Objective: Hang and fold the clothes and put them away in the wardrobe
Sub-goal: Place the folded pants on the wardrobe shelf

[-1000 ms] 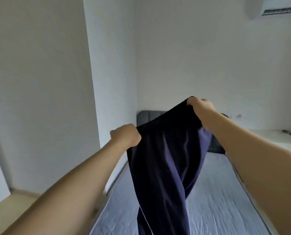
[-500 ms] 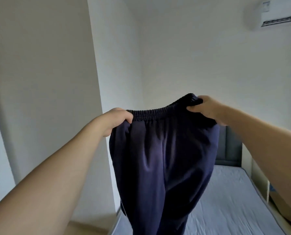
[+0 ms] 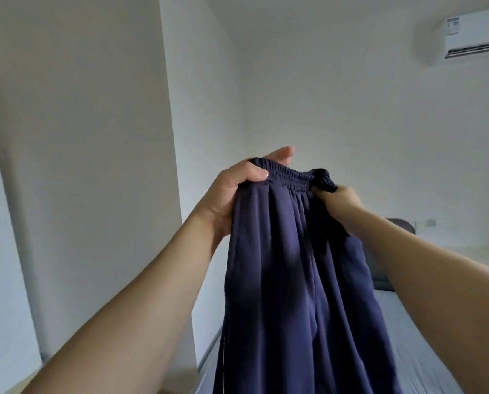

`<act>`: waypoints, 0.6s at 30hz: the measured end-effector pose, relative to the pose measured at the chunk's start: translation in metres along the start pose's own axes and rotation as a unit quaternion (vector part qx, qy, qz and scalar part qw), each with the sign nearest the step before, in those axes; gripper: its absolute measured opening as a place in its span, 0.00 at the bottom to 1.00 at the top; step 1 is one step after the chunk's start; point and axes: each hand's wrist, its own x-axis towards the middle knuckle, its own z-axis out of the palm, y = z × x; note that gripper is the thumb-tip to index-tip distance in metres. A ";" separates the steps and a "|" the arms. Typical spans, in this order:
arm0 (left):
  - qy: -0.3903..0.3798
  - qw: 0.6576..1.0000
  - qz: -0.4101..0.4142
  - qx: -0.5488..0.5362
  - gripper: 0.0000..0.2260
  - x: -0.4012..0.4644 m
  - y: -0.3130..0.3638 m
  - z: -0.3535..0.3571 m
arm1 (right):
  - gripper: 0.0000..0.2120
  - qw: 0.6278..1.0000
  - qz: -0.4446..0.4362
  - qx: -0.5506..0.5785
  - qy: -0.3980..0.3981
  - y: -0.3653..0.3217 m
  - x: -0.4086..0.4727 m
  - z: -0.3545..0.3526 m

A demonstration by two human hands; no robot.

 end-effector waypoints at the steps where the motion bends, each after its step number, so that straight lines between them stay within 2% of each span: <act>1: 0.000 0.999 0.022 -0.026 0.17 0.002 0.000 0.001 | 0.13 1.000 0.001 0.000 -0.018 -0.003 0.000 0.000; 4: 0.030 0.996 0.081 -0.009 0.05 0.009 0.009 -0.003 | 0.11 0.996 0.008 0.011 -0.083 -0.012 -0.005 -0.011; 6: 0.094 0.990 0.078 0.067 0.04 0.012 0.017 -0.010 | 0.10 0.991 -0.004 0.006 -0.134 -0.013 -0.007 -0.022; 8: 0.173 0.962 0.062 0.201 0.07 0.014 0.023 -0.020 | 0.16 0.982 -0.012 -0.012 -0.191 -0.012 -0.009 -0.031; 10: 0.217 0.915 0.039 0.337 0.09 0.015 0.027 -0.023 | 0.20 0.969 0.003 0.013 -0.245 -0.014 -0.012 -0.035; 13: 0.195 0.878 0.005 0.437 0.10 0.015 0.030 -0.014 | 0.18 0.944 0.009 0.049 -0.326 -0.024 -0.020 -0.029; 15: 0.167 0.873 -0.005 0.458 0.12 0.016 0.031 -0.006 | 0.17 0.943 0.002 0.066 -0.326 -0.030 -0.022 -0.021; 18: 0.135 0.878 -0.013 0.459 0.10 0.013 0.035 -0.001 | 0.17 0.972 -0.016 0.016 -0.232 -0.036 -0.024 -0.009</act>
